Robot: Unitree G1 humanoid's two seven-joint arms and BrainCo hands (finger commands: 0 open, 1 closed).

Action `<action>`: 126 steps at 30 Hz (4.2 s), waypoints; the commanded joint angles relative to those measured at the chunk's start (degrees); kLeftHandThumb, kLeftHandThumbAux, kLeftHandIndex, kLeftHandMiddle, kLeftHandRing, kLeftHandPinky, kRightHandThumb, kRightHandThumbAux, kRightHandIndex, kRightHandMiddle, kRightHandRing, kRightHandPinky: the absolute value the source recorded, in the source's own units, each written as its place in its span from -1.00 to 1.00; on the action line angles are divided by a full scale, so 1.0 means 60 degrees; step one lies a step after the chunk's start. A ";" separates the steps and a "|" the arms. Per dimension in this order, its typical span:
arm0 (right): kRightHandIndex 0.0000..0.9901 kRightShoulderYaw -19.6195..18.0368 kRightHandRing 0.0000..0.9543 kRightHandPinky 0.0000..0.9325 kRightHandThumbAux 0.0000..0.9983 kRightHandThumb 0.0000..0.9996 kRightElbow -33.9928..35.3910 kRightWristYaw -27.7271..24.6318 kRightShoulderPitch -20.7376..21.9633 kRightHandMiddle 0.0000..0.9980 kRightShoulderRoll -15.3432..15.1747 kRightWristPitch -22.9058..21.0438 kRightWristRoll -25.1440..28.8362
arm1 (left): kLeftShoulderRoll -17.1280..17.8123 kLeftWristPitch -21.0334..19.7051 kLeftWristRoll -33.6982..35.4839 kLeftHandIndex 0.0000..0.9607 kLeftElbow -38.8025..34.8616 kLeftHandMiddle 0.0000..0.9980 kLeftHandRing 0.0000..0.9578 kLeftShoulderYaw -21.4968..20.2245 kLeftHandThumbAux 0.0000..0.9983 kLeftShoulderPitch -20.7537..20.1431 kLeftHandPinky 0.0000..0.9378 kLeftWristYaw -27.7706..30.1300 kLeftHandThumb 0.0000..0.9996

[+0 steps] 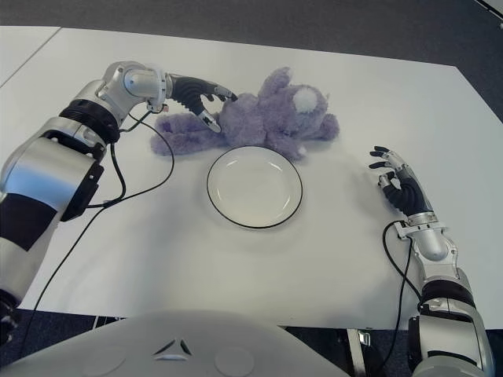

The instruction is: Put the doll into the plate.

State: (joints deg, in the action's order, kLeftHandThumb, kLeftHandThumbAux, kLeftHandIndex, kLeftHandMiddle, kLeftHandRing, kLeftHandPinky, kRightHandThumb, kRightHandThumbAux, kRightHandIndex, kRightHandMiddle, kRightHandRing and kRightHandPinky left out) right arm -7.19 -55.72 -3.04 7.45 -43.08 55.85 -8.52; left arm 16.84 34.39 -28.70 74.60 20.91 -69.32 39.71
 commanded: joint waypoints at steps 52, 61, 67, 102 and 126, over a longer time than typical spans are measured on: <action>-0.48 0.0880 -0.36 -0.10 0.48 1.00 -0.0830 0.1722 -0.1159 -0.78 0.0874 0.0617 -0.1166 | -0.1269 -0.1984 -0.1549 -1.00 0.0390 -1.00 -1.00 0.1854 -0.17 0.1825 -1.00 -0.4111 -1.00; -0.39 0.0975 -0.40 -0.10 0.48 1.00 -0.0723 0.2063 -0.1258 -0.81 0.0773 0.0677 -0.1403 | -0.1719 -0.1872 -0.2039 -0.99 0.0435 -1.00 -1.00 0.2347 -0.02 0.2400 -1.00 -0.6858 -1.00; -0.37 0.1019 -0.42 -0.10 0.48 1.00 -0.0677 0.2187 -0.1286 -0.82 0.0728 0.0612 -0.1473 | -0.2006 -0.1941 -0.2010 -0.86 0.0500 -1.00 -1.00 0.2434 0.12 0.2553 -1.00 -0.7570 -1.00; -0.45 0.0977 -0.42 -0.10 0.49 1.00 -0.1264 0.1593 -0.0998 -0.73 0.1062 0.0820 -0.0864 | -0.2335 -0.3758 -0.2270 -0.07 0.0703 0.66 0.76 0.2359 0.42 0.2958 0.87 -1.2290 0.39; -0.41 0.1106 -0.30 -0.10 0.48 1.00 -0.1209 0.1784 -0.0998 -0.69 0.1326 0.0482 -0.1016 | -0.0959 -0.2225 -0.2656 -0.08 0.0273 0.77 0.82 0.2646 0.42 0.1922 0.87 -1.2265 0.42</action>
State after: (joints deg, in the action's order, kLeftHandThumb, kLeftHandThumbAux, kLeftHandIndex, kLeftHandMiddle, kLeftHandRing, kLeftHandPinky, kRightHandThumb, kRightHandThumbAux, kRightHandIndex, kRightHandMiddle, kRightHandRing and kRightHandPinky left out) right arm -3.49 -58.96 7.70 6.78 -45.47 61.54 -13.85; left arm 8.61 18.25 -42.54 76.98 35.14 -55.52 -35.68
